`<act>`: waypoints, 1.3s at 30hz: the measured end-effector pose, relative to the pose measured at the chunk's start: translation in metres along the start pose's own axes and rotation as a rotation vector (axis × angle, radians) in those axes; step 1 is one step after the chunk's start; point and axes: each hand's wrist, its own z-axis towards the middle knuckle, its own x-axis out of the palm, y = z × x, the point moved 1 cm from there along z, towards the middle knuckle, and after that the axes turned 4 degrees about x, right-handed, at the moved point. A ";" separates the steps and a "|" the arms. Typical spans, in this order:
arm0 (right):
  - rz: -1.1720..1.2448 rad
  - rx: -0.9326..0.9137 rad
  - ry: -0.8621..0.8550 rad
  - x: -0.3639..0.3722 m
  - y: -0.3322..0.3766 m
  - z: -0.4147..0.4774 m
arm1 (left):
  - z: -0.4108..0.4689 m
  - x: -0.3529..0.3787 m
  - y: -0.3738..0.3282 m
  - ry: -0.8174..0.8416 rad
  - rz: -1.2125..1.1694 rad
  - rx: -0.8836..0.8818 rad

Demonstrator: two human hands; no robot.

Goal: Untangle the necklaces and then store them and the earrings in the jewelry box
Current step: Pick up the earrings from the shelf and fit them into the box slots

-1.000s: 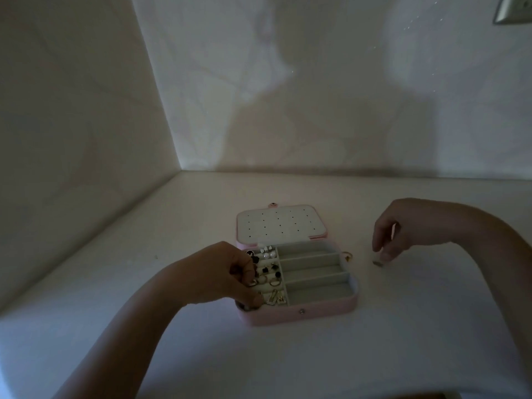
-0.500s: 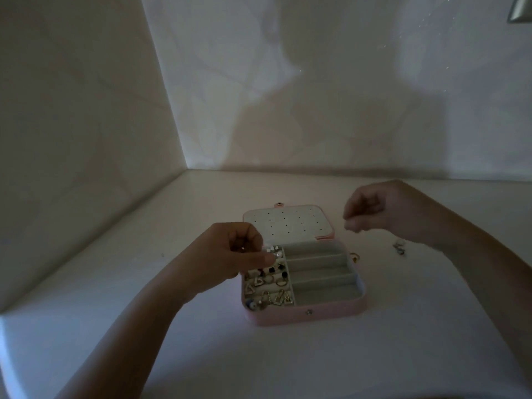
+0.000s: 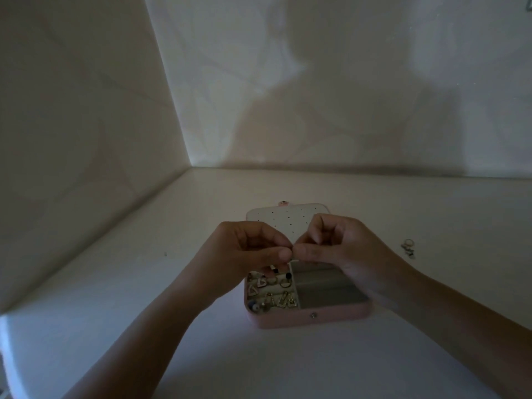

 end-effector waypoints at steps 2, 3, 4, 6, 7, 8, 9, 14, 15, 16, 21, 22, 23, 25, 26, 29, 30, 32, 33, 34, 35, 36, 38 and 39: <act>-0.029 -0.010 0.006 0.001 0.000 0.000 | 0.000 -0.004 0.000 0.031 0.024 -0.041; -0.043 -0.013 0.007 0.001 0.000 0.001 | -0.001 -0.007 -0.001 0.062 0.050 -0.067; -0.064 -0.017 0.005 0.001 -0.001 0.001 | -0.002 -0.010 -0.002 0.100 0.077 -0.096; -0.152 -0.037 0.007 -0.002 -0.004 0.003 | -0.004 -0.016 -0.004 0.163 0.142 -0.155; -0.230 -0.058 0.016 -0.003 -0.005 0.003 | -0.005 -0.018 -0.005 0.183 0.177 -0.187; -0.334 -0.085 0.028 -0.004 -0.007 0.004 | -0.006 -0.020 -0.005 0.193 0.208 -0.221; -0.452 -0.115 0.046 -0.005 -0.010 0.004 | -0.007 -0.022 -0.006 0.198 0.238 -0.251; -0.937 -0.366 0.165 0.000 -0.021 0.002 | -0.008 -0.022 -0.007 0.251 0.348 -0.330; -0.966 -0.374 0.194 0.001 -0.021 0.002 | -0.008 -0.021 -0.006 0.249 0.368 -0.336; -0.978 -0.372 0.219 0.001 -0.021 0.001 | -0.007 -0.019 -0.004 0.248 0.392 -0.340; -0.983 -0.424 0.274 -0.001 -0.021 0.002 | -0.006 -0.017 0.002 0.266 0.502 -0.329; -0.975 -0.428 0.287 -0.001 -0.021 0.002 | -0.006 -0.017 0.003 0.271 0.527 -0.331; -0.969 -0.431 0.296 -0.001 -0.021 0.003 | -0.006 -0.017 0.003 0.280 0.542 -0.334; -0.967 -0.437 0.304 -0.001 -0.021 0.003 | -0.005 -0.015 0.004 0.294 0.553 -0.333; -0.968 -0.439 0.304 -0.001 -0.021 0.003 | -0.005 -0.014 0.004 0.293 0.562 -0.328; -0.982 -0.441 0.296 -0.002 -0.021 0.003 | -0.004 -0.014 0.005 0.277 0.607 -0.305; -0.989 -0.446 0.294 -0.002 -0.022 0.004 | -0.004 -0.013 0.005 0.273 0.615 -0.299; -0.987 -0.454 0.296 -0.003 -0.023 0.005 | -0.004 -0.011 0.005 0.264 0.623 -0.281; -0.983 -0.456 0.298 -0.003 -0.023 0.005 | -0.004 -0.011 0.004 0.258 0.628 -0.269; -0.984 -0.459 0.298 -0.003 -0.023 0.005 | -0.003 -0.010 0.005 0.256 0.632 -0.259; -0.987 -0.462 0.297 -0.003 -0.023 0.005 | -0.003 -0.009 0.004 0.257 0.630 -0.251; -0.988 -0.464 0.297 -0.003 -0.024 0.005 | -0.004 -0.009 0.004 0.262 0.628 -0.239; -0.978 -0.469 0.299 -0.004 -0.024 0.005 | -0.004 -0.009 0.004 0.273 0.637 -0.217; -0.974 -0.474 0.301 -0.004 -0.024 0.004 | -0.004 -0.009 0.004 0.276 0.645 -0.211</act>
